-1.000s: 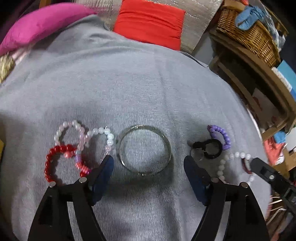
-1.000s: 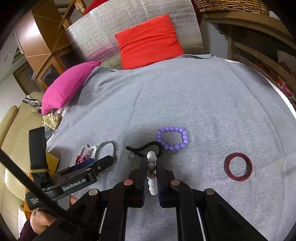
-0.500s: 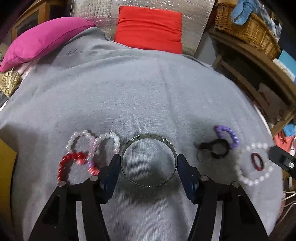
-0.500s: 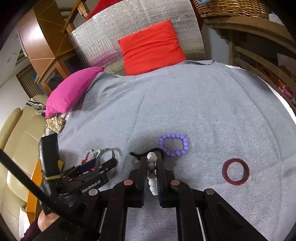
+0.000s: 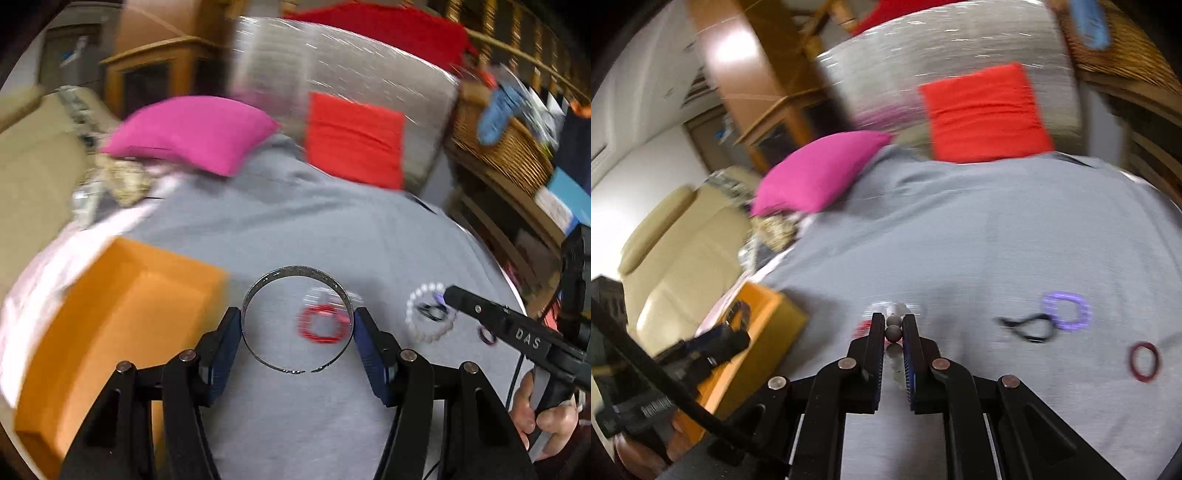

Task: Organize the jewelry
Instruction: 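Carry both bracelets into the orange box and open both tools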

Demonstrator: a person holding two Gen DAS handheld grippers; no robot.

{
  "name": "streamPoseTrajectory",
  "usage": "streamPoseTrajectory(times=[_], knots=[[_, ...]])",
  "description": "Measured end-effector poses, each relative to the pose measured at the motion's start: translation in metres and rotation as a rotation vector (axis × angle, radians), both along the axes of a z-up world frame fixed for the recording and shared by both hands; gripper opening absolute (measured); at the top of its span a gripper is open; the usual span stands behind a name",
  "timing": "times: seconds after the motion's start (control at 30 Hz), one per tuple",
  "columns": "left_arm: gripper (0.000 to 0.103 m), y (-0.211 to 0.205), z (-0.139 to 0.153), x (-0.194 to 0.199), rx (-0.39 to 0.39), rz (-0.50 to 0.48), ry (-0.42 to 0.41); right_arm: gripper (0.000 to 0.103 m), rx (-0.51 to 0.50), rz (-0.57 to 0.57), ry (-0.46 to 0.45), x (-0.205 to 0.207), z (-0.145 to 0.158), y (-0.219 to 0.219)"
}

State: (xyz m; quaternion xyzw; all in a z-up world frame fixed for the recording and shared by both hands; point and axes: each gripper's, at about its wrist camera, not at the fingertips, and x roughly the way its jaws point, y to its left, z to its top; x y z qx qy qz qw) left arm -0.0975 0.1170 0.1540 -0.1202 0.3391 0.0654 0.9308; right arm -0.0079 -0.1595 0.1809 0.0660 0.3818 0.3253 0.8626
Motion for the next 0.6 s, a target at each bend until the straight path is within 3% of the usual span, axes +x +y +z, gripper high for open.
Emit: streamPoseTrajectory(times=[0.17, 0.3, 0.4, 0.6], knots=[[0.063, 0.074, -0.008, -0.038, 0.027, 0.152, 0.024, 0.011, 0.047, 0.155, 0.029, -0.015, 0.012, 0.093], [0.063, 0.120, -0.037, -0.056, 0.014, 0.236, 0.109, 0.011, 0.058, 0.235, 0.058, -0.024, 0.006, 0.161], [0.063, 0.138, -0.059, -0.067, -0.009, 0.252, 0.179, 0.011, 0.035, 0.267, 0.102, -0.027, -0.011, 0.209], [0.063, 0.144, -0.081, -0.070, -0.070, 0.211, 0.257, 0.011, -0.067, 0.267, 0.162, -0.019, -0.054, 0.260]])
